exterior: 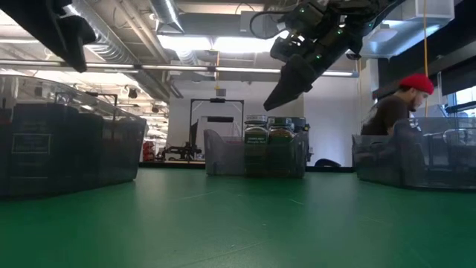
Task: Sort spices by type
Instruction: Put the green seasoning bottle into the top black bin
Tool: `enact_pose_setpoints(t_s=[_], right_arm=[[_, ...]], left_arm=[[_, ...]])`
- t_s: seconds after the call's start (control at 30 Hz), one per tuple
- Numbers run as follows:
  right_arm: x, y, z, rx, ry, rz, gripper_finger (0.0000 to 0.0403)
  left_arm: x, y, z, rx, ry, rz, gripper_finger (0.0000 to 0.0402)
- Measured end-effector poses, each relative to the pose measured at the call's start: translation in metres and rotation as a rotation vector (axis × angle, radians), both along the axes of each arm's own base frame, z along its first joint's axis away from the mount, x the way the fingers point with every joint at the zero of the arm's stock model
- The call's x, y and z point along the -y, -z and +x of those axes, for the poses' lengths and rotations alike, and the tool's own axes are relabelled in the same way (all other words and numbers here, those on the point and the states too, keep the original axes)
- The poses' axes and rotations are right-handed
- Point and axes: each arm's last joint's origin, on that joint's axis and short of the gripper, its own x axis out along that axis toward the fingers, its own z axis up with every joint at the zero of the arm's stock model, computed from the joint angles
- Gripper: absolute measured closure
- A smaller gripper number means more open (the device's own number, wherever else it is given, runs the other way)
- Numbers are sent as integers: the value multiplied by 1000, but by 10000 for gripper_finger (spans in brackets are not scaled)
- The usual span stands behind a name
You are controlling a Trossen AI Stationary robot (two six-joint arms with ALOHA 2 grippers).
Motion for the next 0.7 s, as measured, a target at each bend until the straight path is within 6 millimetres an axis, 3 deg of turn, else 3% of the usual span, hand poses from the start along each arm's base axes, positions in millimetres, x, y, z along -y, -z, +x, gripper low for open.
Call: enact_pose_setpoints(t_s=[0.3, 0.7], right_arm=[[0, 1, -1, -8, 0, 2, 52], [0, 1, -1, -8, -1, 2, 52]], left_arm=[[22, 2, -13, -152, -85, -326, 156], [53, 3, -39, -250, -244, -495, 156]])
